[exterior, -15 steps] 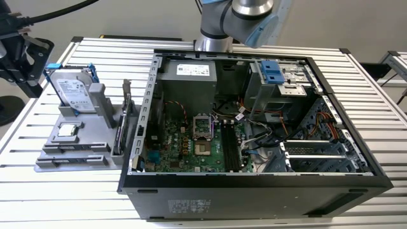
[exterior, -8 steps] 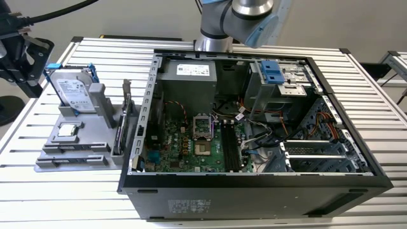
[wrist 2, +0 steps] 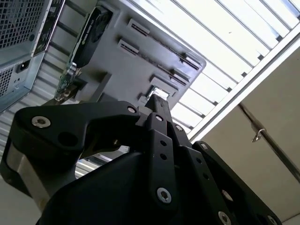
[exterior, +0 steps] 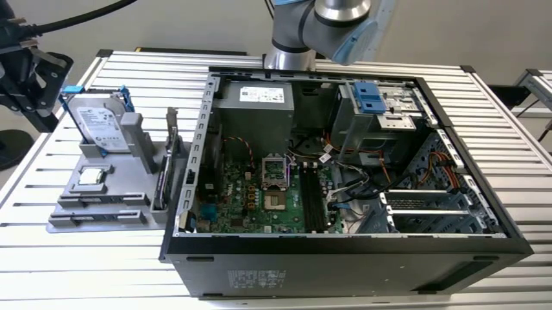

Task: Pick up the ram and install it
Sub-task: 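Pick up the ram and move it above insertion slot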

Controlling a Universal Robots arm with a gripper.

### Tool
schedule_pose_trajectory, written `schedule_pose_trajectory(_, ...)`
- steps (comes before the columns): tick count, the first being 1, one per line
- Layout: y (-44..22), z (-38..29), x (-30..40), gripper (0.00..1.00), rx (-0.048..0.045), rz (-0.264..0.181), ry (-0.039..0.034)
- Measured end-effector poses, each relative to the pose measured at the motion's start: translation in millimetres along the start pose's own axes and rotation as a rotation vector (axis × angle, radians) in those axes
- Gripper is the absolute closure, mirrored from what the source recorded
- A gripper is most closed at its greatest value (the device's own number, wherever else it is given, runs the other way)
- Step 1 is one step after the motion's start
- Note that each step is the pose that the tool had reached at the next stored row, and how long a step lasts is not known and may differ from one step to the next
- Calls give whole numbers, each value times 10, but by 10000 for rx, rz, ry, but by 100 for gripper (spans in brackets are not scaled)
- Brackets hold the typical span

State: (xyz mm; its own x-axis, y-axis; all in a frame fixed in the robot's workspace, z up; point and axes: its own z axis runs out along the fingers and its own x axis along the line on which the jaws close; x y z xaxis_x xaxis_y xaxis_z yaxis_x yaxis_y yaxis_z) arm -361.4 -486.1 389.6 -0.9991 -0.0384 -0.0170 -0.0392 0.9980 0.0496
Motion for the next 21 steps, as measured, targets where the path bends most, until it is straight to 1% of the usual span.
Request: schedule_pose_trajectory(21, 0, 0, 0, 100, 17, 961, -47)
